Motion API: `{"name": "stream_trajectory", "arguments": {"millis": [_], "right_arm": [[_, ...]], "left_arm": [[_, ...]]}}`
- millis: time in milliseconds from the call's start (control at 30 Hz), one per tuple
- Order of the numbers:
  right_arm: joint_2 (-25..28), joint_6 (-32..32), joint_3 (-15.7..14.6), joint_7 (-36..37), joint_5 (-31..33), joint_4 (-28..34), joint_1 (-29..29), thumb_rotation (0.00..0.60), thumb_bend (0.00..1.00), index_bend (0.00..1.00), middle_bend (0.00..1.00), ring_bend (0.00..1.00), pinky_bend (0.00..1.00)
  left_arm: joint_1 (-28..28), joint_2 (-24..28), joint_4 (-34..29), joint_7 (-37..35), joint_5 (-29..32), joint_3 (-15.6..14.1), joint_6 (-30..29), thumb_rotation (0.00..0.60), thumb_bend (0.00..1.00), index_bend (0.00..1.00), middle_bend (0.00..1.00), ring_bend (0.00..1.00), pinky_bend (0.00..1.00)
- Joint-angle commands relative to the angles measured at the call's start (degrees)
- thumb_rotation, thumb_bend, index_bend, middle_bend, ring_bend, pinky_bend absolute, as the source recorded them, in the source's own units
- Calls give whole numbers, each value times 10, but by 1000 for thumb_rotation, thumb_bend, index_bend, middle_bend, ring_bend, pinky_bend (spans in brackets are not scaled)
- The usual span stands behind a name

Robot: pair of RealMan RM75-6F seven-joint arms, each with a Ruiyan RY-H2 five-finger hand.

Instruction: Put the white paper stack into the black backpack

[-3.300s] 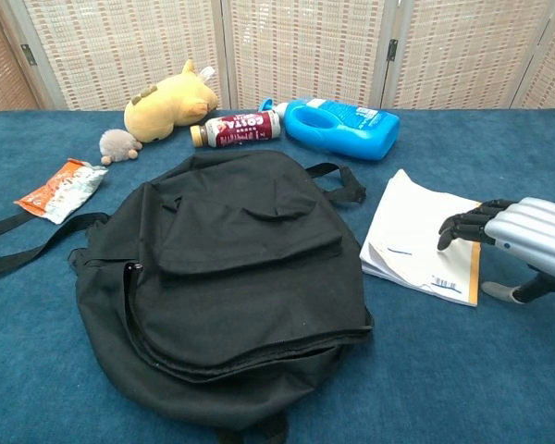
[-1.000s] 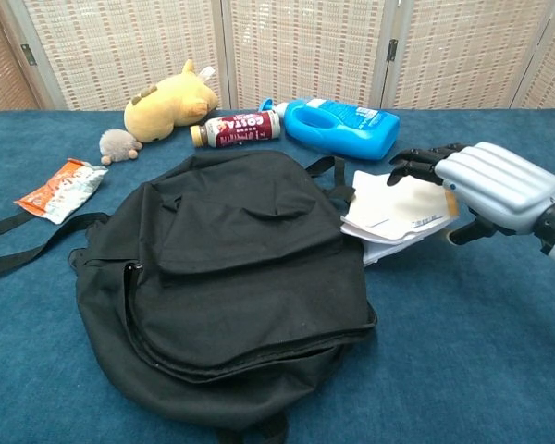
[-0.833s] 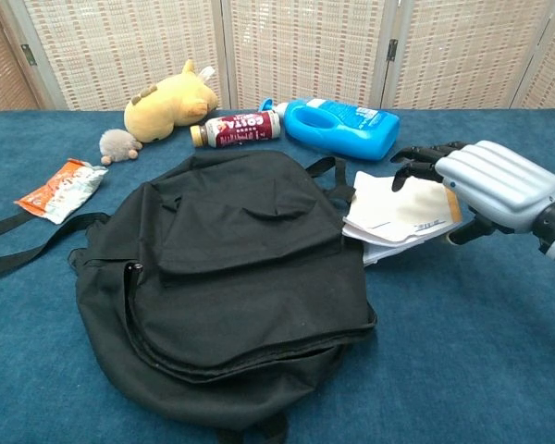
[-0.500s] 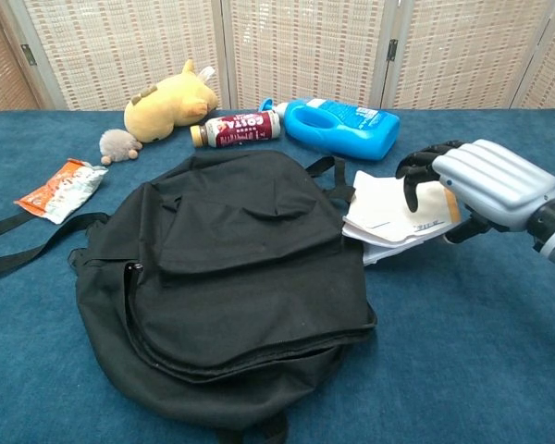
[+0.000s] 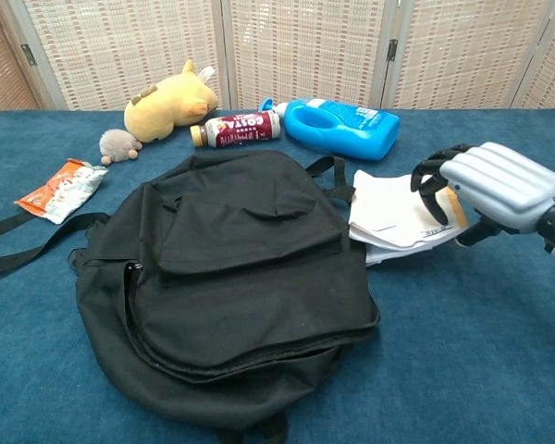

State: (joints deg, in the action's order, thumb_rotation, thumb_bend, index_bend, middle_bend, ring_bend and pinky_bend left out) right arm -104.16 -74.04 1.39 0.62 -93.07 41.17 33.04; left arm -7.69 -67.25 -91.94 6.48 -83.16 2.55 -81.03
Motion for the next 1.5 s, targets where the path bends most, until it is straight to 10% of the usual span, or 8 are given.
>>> {"name": "stream_trajectory", "arguments": {"millis": [33,200,500,1167,1500], "right_arm": [[5,-15,4,-1,1,-2,-5,600,326,748,370,266,240],[19,-68,15,-3,0,-18,-18,600,391,770,385,285,255],[58,-149,30,6,-2,-18,-43,600,500,791,395,309,283],[266,-231,16,-184,-95,301,-61,600,502,791,395,307,283],[288,-221,21,-216,-105,345,-73,600,503,791,395,309,283]], "left_arm": [[-2,2,-1,-3,-2,-1,3,467,135,0,0,0,0],[-15,7,1,-10,-14,2,12,245,135,0,0,0,0],[-54,16,0,-17,-41,10,43,219,136,0,0,0,0],[-238,-25,38,-87,-162,-4,214,454,173,158,14,25,0],[-322,-79,45,-125,-170,-2,284,478,177,184,25,27,0]]}}
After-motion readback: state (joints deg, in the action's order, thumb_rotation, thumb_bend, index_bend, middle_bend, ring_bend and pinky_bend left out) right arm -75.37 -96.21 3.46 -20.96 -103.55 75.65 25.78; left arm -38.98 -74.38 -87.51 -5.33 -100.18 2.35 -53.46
